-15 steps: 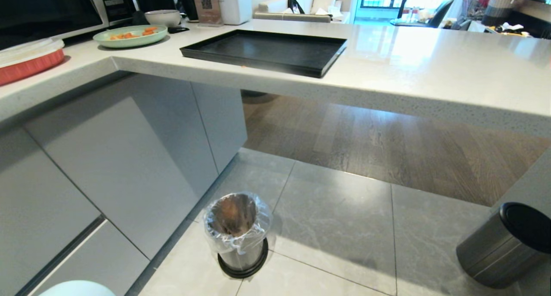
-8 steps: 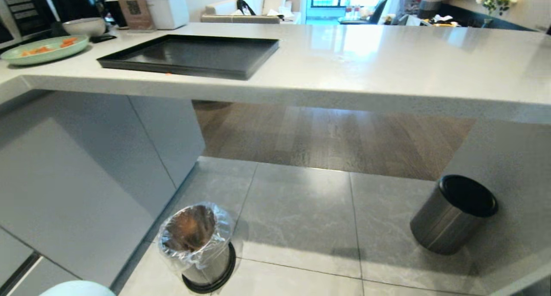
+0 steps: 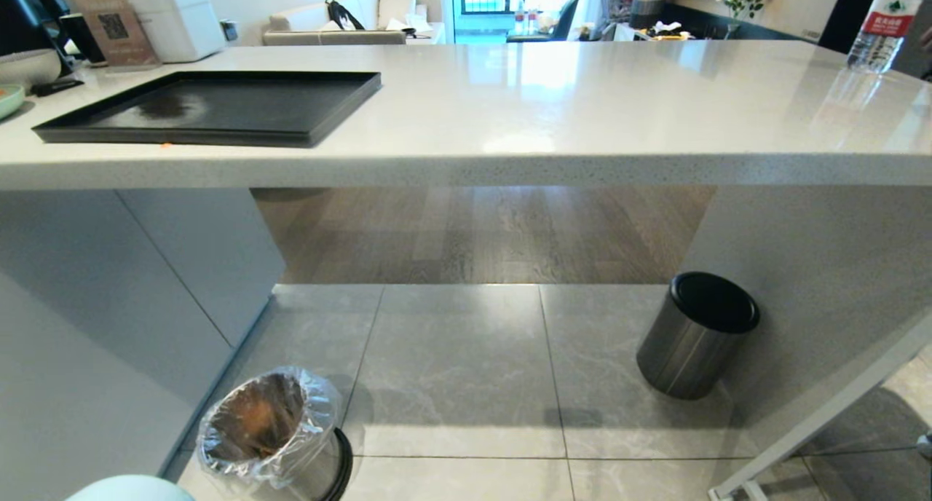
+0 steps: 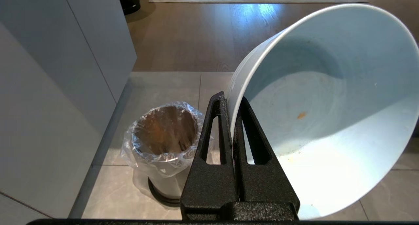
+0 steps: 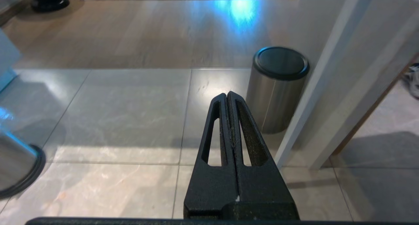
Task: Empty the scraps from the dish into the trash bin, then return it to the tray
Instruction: Put the bowl back to the table
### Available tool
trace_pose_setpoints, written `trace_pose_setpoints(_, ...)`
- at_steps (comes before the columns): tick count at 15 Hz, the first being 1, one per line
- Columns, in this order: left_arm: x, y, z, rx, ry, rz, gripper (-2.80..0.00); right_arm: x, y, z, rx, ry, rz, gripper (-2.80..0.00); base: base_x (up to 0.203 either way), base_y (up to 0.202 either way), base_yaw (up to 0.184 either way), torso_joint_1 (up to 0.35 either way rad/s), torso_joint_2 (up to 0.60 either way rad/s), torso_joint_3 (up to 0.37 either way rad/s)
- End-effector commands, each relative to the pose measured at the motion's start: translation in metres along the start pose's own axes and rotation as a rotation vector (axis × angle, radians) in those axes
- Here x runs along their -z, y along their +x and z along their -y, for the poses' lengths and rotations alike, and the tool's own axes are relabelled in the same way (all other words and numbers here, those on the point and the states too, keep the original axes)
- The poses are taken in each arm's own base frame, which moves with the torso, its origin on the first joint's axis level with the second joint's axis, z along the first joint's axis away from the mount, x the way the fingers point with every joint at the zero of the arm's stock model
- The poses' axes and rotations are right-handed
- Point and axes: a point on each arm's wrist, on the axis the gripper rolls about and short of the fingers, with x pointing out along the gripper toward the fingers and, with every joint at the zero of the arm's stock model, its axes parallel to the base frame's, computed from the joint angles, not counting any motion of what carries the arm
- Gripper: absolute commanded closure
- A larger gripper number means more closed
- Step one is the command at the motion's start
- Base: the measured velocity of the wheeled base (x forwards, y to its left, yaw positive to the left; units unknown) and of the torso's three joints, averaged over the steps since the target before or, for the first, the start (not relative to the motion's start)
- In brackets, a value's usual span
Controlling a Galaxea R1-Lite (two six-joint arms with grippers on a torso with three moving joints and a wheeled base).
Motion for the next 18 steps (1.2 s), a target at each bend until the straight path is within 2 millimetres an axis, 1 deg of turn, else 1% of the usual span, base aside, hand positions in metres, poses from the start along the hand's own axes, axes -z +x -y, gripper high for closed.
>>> trace_pose_setpoints(1,0.0000,0.0001,0.0000,0.000,-0.001,-0.002,0.00,0.0004,0.0000,0.0000,-0.001,0.000,-0.002,0.00,0.000,0.000,0.000,0.000,0.00,0.000)
trace_pose_setpoints(18,0.0000,0.0001,0.0000,0.000,-0.001,-0.002,0.00,0.0004,0.0000,0.0000,-0.001,0.000,-0.002,0.00,0.000,0.000,0.000,0.000,0.00,0.000)
